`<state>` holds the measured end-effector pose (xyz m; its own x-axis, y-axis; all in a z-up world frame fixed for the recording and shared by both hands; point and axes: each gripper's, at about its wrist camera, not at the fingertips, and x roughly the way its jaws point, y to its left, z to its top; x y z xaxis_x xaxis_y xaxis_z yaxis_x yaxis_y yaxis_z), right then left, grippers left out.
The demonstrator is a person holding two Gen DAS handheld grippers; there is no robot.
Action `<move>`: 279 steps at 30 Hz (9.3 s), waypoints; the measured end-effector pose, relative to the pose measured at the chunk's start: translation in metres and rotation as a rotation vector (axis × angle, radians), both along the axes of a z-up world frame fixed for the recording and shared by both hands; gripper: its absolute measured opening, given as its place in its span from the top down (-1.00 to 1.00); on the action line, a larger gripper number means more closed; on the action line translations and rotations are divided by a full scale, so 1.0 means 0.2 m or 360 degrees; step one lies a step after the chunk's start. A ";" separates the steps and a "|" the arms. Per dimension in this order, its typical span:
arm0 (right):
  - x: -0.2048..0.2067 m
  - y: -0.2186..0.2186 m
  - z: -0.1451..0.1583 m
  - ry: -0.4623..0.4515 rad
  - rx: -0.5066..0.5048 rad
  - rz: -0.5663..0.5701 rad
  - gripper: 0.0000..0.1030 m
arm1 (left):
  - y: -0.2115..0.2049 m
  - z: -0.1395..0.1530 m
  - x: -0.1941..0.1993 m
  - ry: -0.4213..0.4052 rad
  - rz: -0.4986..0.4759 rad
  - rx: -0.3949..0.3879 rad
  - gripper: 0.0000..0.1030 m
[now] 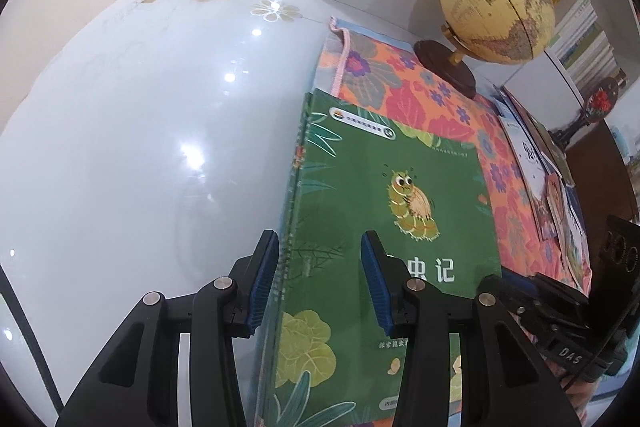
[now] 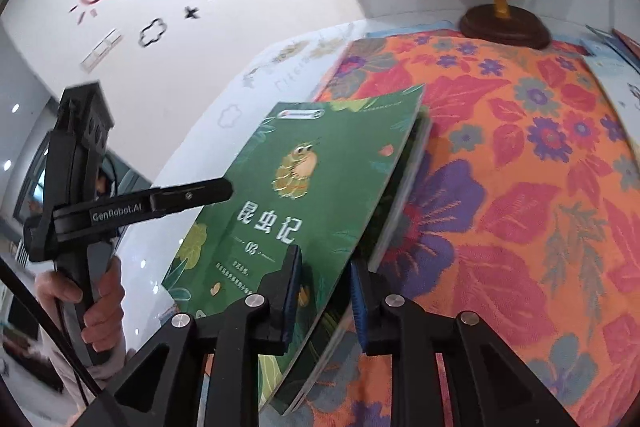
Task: Organize books
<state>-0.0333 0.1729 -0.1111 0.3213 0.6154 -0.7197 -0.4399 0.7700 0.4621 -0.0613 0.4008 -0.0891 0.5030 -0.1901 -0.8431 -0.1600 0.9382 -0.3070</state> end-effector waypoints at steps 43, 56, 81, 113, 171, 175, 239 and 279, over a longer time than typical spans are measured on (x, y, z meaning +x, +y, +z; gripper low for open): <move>0.39 -1.65 0.59 -0.0470 0.0099 -0.0616 -0.10 | -1.38 0.51 0.65 -0.0323 -0.0258 -0.0127 0.13; 0.88 -2.77 0.03 -0.0214 -0.0056 -0.1116 -0.09 | -2.64 0.08 1.23 -0.0132 -0.0578 -0.0365 0.13; 0.80 -2.52 -0.03 0.0111 -0.0211 -0.0911 0.36 | -2.60 0.05 1.09 -0.0024 -0.0757 -0.0275 0.08; 0.67 -2.30 -0.01 0.0268 -0.0069 -0.0909 0.29 | -2.38 0.13 0.82 -0.0192 -0.0968 0.0059 -0.06; -0.06 -1.99 -0.28 0.0399 0.0460 -0.0452 0.67 | -1.62 -0.22 0.35 0.0300 -0.0912 -0.0660 0.51; -0.04 -2.00 -0.27 0.0369 0.0442 -0.0431 0.66 | -1.61 -0.24 0.35 0.0280 -0.0904 -0.0699 0.54; -0.38 -1.59 0.11 -0.0447 0.0145 -0.0348 0.63 | -1.63 0.19 0.13 -0.0248 -0.0952 -0.0395 0.47; -0.17 0.06 0.21 -0.0286 -0.0004 -0.0007 0.63 | -0.07 0.12 -0.04 -0.0179 -0.0256 -0.0388 0.42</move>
